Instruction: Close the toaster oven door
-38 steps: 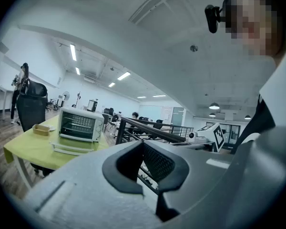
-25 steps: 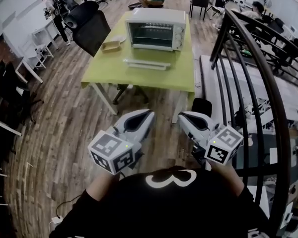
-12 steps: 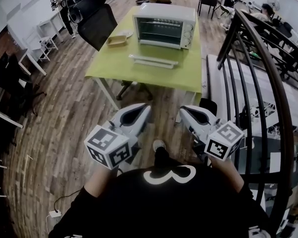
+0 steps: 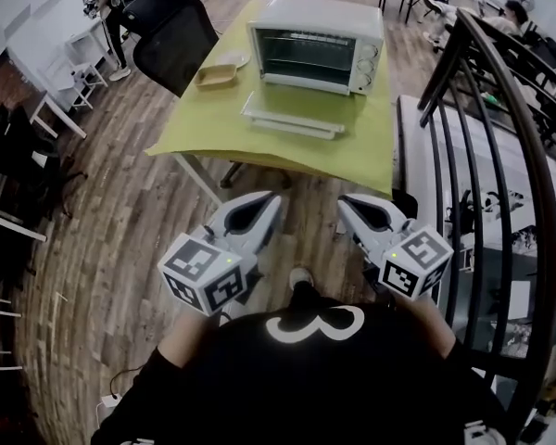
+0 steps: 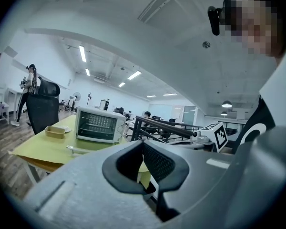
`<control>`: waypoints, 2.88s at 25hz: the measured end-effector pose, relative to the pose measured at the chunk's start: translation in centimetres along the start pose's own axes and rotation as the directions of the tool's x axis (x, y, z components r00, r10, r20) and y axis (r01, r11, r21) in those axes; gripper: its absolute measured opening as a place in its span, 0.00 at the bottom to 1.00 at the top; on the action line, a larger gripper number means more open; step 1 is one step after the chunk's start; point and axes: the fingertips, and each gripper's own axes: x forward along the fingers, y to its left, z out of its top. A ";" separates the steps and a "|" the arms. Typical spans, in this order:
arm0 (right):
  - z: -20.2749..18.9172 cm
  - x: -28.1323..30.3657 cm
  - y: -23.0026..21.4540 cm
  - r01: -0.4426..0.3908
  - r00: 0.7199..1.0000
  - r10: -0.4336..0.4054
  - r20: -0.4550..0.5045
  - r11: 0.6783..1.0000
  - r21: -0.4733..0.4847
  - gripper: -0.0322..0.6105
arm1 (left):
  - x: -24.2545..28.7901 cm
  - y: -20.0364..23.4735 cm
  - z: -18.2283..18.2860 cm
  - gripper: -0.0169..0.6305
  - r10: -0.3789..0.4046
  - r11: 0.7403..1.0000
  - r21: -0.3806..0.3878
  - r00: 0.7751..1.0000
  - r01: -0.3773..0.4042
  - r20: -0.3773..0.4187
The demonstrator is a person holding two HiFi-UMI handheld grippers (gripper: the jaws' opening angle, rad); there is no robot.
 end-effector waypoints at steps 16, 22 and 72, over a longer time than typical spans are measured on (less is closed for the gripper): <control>3.0 12.4 -16.9 0.040 0.999 -0.037 -0.034 0.996 0.084 0.05 | 13.6 16.1 1.9 0.05 0.067 0.998 0.018 0.995 -0.066 -0.075; 2.3 13.0 -20.2 0.076 0.996 -0.071 -0.051 0.990 0.122 0.05 | 14.3 19.8 0.5 0.05 0.126 0.992 0.009 0.987 -0.125 -0.099; -17.6 21.9 -32.8 0.429 0.837 -0.311 -0.450 0.884 0.186 0.26 | 25.0 43.1 -18.7 0.24 0.148 0.986 0.016 0.817 -0.168 -0.557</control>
